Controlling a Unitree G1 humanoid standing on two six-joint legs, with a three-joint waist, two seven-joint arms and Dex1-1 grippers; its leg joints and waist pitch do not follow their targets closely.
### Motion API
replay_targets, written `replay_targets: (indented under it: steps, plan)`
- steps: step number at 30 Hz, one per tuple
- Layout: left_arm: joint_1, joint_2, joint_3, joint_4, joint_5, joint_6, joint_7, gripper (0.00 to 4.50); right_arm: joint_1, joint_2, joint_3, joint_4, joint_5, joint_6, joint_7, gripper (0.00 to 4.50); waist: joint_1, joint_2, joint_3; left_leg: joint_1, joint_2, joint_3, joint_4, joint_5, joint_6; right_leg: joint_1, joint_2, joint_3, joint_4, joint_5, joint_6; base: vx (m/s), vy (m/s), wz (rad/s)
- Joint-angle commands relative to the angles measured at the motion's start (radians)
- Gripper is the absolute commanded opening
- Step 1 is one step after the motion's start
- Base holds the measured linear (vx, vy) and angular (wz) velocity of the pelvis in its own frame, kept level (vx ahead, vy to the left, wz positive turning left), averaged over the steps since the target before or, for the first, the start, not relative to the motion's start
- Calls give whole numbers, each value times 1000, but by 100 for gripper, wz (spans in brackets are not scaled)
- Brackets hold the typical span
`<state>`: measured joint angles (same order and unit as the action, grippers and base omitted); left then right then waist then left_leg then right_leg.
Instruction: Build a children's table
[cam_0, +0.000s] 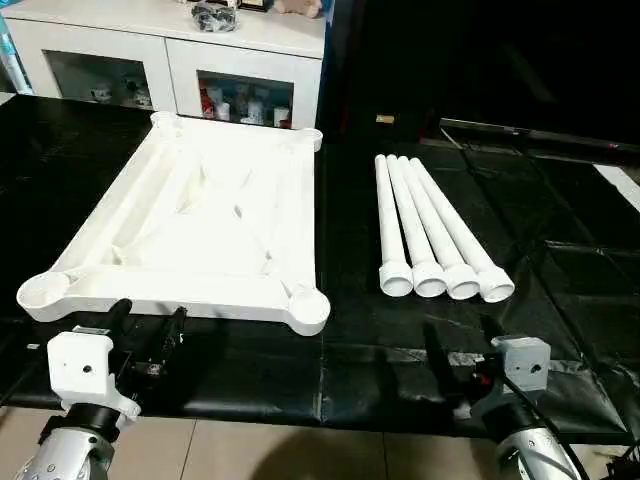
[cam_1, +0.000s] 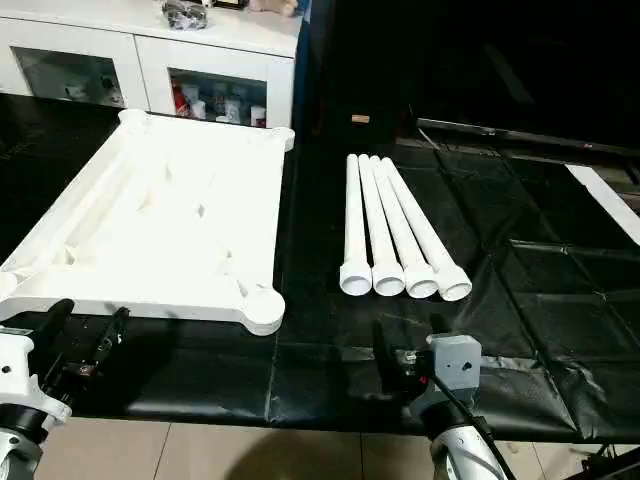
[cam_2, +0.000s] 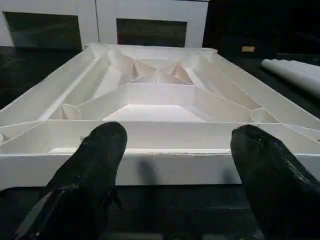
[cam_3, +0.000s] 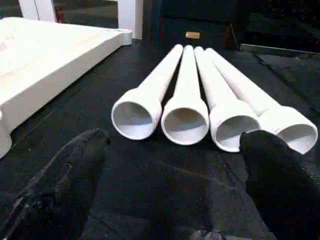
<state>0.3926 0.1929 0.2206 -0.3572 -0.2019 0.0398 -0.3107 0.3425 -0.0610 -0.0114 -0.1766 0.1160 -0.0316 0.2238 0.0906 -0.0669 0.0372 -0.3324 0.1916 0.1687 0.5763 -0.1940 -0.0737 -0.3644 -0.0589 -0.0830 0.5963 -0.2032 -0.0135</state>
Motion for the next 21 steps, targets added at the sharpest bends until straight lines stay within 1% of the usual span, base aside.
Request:
replay_targets:
  steps: [1, 17, 21]
  plan:
    - [0, 0, -4, -6, -3, -2, 1, 383, -5, -6, -12, -5, 8, 2, -2, 450, 2, 22, -20, 1, 45, -30, -85, -470, -8, 4, -81, 62, -103, -445, -15, 0, 0, 0]
    - [0, 0, -4, -6, -3, -2, 1, 383, -5, -6, -12, -5, 8, 2, -2, 450, 2, 22, -21, 1, 45, -29, -85, -466, -7, 5, -80, 62, -102, -432, -18, 0, 0, 0]
    - [0, 0, -4, -6, -3, -2, 1, 383, -5, -6, -12, -5, 8, 2, -2, 450, 2, 22, -20, 1, 45, -30, -85, -469, -7, 5, -81, 62, -103, -442, -16, 0, 0, 0]
